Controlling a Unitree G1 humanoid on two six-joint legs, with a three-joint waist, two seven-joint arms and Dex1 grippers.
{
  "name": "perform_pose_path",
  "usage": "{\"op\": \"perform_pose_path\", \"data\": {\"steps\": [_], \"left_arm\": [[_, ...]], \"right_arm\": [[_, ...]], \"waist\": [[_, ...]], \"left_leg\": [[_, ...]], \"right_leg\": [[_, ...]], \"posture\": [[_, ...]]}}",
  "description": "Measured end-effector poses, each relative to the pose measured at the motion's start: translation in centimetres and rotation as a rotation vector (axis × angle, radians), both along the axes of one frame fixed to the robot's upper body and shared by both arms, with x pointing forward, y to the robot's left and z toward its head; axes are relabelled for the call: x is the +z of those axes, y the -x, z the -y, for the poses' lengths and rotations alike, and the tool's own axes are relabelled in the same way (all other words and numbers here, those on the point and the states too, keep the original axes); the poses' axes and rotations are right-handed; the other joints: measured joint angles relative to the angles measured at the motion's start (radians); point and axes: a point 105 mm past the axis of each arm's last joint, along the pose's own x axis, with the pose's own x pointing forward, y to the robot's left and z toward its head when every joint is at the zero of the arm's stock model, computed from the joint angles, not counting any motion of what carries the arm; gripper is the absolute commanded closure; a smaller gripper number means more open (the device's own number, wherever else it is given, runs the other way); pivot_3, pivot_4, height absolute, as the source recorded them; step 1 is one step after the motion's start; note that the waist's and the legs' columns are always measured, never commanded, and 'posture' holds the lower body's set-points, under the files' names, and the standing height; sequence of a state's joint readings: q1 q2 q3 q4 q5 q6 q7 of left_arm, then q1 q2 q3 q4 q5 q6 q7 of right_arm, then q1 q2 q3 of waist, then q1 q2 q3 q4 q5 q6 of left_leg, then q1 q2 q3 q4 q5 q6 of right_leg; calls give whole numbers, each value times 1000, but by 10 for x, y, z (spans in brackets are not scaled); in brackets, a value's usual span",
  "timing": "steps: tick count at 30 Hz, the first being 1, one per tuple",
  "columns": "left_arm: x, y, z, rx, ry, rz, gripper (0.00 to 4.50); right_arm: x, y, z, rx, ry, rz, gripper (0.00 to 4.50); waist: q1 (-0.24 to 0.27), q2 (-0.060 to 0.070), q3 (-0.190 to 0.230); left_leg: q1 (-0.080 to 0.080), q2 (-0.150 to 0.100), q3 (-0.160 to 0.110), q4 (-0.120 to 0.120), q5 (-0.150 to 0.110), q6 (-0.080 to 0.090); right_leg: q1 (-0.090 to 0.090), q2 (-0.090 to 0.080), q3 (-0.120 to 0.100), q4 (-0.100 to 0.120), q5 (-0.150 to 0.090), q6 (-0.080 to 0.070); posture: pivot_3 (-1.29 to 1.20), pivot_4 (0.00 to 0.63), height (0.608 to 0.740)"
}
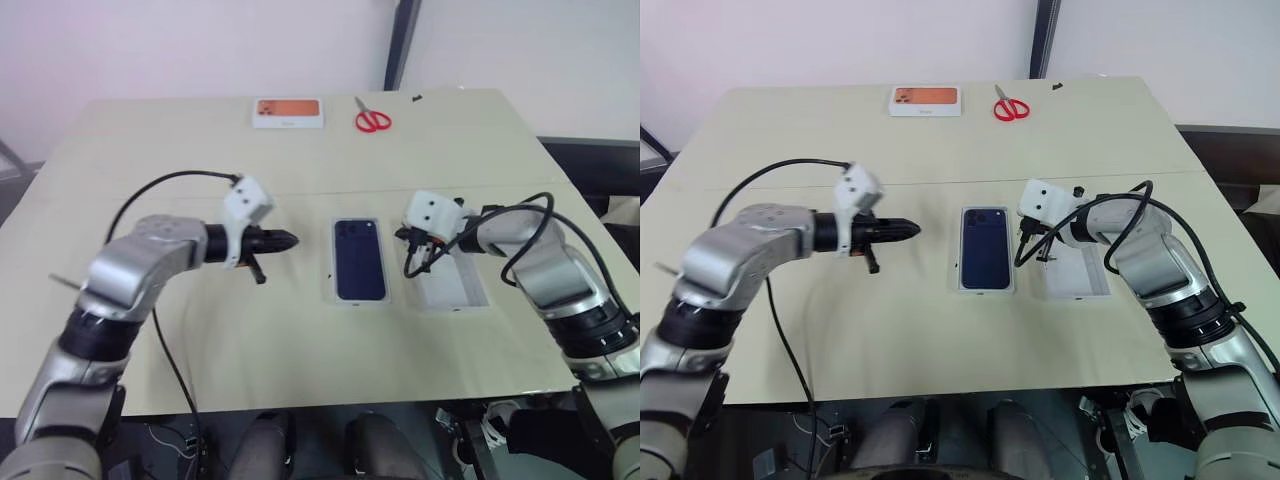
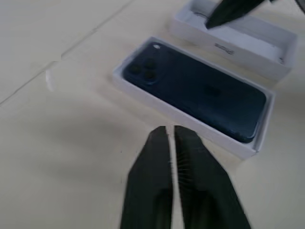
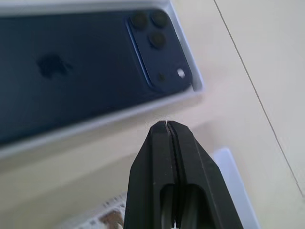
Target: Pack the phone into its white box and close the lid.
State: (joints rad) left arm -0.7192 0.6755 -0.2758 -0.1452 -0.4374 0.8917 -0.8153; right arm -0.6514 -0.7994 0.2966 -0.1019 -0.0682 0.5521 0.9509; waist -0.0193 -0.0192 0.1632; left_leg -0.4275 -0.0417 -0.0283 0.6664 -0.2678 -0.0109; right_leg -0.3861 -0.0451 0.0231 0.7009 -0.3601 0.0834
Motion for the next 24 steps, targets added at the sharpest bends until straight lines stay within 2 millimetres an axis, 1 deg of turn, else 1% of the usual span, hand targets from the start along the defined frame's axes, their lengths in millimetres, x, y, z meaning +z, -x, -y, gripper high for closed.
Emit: {"op": "perform_pose_path", "data": {"steps": [3, 6, 9, 12, 13, 16, 19, 24], "left_arm": [[-23, -9, 8, -12, -123, -58, 3967], [-39, -11, 18, -31, -159, -111, 3967], [-43, -9, 32, -80, -174, -120, 3967], [-52, -4, 48, -119, -193, -132, 3967], [-52, -4, 51, -126, -194, -129, 3967], [-54, -1, 59, -138, -185, -146, 3967], [-54, 3, 62, -151, -182, -156, 3967], [-57, 16, 68, -187, -170, -183, 3967]], "right_arm": [[-14, 3, 0, 21, 58, -5, 4500], [-24, 3, 1, 18, 83, -14, 4500], [-28, 2, -2, 14, 79, -14, 4500], [-35, 3, -5, 16, 77, -27, 4500], [-37, 4, -5, 15, 77, -35, 4500], [-40, 8, -8, 20, 76, -51, 4500], [-42, 12, -9, 33, 79, -64, 4500], [-47, 25, -5, 50, 98, -96, 4500]], "waist": [[2, 0, 0], [4, 0, 0], [5, 0, 0], [5, 0, 0], [7, 0, 0], [9, 0, 0], [8, 0, 0], [9, 0, 0]], "left_leg": [[-1, 0, 0, 0, 1, -2], [-1, 0, 0, 1, 2, -3], [-2, 0, 0, 1, 2, -3], [-2, 0, 0, 1, 2, -3], [-2, 0, 0, 2, 2, -4], [-1, 0, 0, 2, 2, -3], [-1, 0, 0, 2, 2, -3], [-1, 0, -1, 2, 2, -3]], "right_leg": [[0, 0, 0, 0, 0, 0], [-1, 0, 0, 0, 0, 0], [-1, 0, 0, 0, 0, 0], [-1, 0, 0, 0, 0, 0], [0, 0, 0, 0, 0, 0], [0, -1, 0, 0, 0, 0], [1, -1, 0, -1, 0, 0], [1, -1, 0, -1, 0, 0]], "posture": [[0, 150, 740], [0, 150, 740], [0, 150, 740], [0, 150, 740], [0, 150, 740], [0, 150, 740], [0, 150, 740], [0, 150, 740]]}}
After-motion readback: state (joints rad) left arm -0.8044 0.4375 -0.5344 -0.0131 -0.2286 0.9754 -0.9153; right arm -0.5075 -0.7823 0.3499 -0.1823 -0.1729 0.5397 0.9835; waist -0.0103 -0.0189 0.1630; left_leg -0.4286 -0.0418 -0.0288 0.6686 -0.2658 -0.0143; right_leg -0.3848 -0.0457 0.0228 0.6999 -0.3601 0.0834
